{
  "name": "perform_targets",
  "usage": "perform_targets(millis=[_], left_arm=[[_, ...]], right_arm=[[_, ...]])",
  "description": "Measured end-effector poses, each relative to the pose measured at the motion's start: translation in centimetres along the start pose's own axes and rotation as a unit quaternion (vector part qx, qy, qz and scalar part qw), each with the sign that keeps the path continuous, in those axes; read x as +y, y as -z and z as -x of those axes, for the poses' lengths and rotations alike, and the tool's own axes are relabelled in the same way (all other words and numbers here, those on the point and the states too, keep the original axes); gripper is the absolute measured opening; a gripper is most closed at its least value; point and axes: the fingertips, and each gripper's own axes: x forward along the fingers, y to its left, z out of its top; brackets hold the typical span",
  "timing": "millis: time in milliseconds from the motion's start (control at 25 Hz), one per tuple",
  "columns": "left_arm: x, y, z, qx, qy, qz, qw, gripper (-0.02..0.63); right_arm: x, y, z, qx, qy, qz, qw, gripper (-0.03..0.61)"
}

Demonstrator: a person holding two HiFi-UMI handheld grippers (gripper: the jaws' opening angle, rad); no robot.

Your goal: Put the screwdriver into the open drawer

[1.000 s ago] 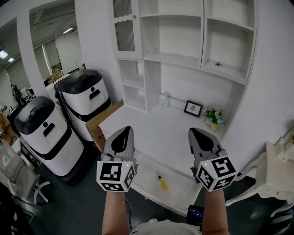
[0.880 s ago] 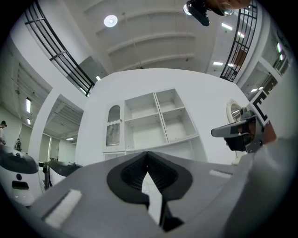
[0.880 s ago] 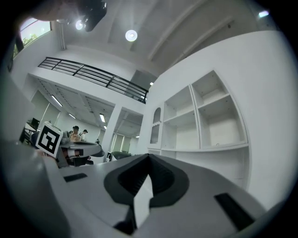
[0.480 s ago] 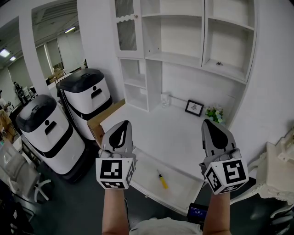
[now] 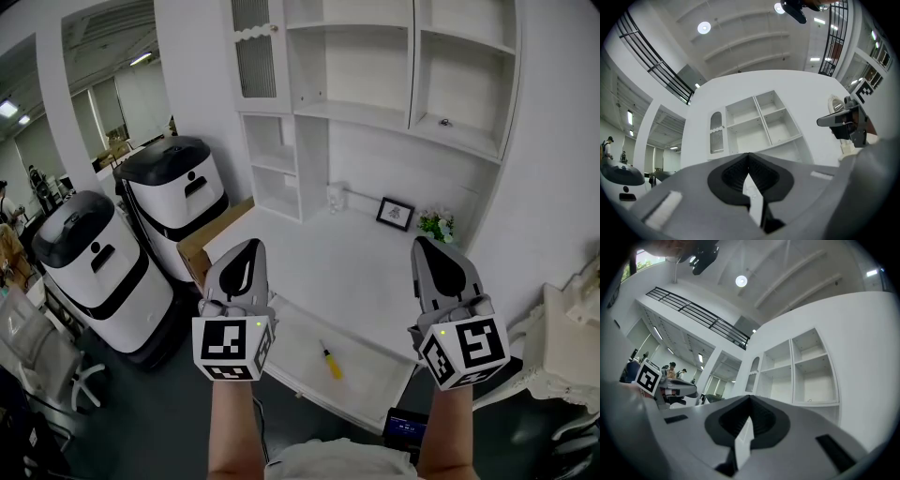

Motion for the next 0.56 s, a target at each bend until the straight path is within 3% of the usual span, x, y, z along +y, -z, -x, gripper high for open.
perform_targets(millis=[560], left_arm=[[0.14, 0.14, 0.39, -0.002, -0.001, 0.022, 0.9998, 0.009]], right_arm=[[0.95, 0.65, 0.05, 0.001, -0.017, 0.007, 1.0, 0.006]])
